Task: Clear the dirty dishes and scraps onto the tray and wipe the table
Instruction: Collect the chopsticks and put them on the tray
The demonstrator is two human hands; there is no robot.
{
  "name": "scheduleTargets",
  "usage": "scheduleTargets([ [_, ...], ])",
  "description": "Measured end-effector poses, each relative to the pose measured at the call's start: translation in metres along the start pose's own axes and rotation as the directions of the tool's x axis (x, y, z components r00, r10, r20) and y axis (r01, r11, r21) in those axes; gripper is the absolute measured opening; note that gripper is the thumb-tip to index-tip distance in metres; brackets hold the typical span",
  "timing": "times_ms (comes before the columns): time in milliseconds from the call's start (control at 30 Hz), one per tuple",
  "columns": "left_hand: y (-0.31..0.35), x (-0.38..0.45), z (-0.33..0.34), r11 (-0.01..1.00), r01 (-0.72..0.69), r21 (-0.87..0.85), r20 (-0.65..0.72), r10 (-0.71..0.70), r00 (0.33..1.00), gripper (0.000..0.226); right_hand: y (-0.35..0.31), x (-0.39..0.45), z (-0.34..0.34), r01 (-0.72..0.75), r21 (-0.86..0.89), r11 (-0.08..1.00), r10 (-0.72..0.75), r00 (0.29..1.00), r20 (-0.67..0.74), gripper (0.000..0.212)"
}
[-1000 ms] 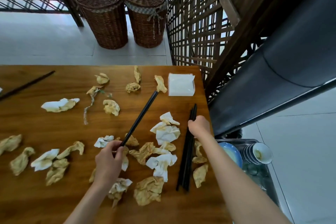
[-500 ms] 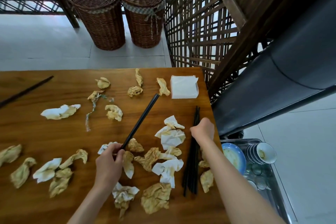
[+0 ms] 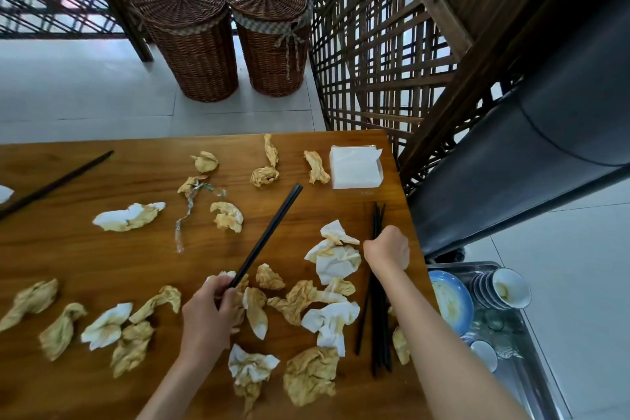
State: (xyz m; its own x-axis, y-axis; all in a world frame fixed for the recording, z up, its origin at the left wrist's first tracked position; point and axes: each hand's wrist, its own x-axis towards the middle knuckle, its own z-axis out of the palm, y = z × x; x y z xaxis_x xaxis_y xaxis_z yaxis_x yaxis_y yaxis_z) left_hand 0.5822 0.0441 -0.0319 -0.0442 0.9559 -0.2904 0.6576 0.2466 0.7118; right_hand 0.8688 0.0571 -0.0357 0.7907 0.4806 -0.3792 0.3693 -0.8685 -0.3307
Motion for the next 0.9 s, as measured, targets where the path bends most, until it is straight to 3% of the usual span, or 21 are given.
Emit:
scheduleTargets([
  [267,-0.012,-0.001,-0.008,0.999,-0.035,0.022,-0.011,0.035,0.999,0.019,0.002,-0.003,0.004,0.03,-0.036,0.999,-0.027,0.997,0.074,0.013],
  [467,-0.02,-0.006,-0.015,0.999,-0.038,0.031,-0.032,0.039,0.999,0.02,0.0,-0.006,0.006,0.032,-0.083,0.996,-0.031,0.999,0.009,0.013],
  [733,-0.027,-0.021,-0.021,0.999,0.005,0.035,-0.041,-0.003,0.999,0.012,0.008,-0.002,0.003,0.048,0.057,0.997,-0.05,0.999,0.023,0.014],
  [900,-0.026,-0.035,-0.022,0.999,0.029,0.043,-0.061,-0.026,0.998,0.012,0.014,0.0,0.003,0.061,0.097,0.993,-0.072,0.992,0.106,0.02],
])
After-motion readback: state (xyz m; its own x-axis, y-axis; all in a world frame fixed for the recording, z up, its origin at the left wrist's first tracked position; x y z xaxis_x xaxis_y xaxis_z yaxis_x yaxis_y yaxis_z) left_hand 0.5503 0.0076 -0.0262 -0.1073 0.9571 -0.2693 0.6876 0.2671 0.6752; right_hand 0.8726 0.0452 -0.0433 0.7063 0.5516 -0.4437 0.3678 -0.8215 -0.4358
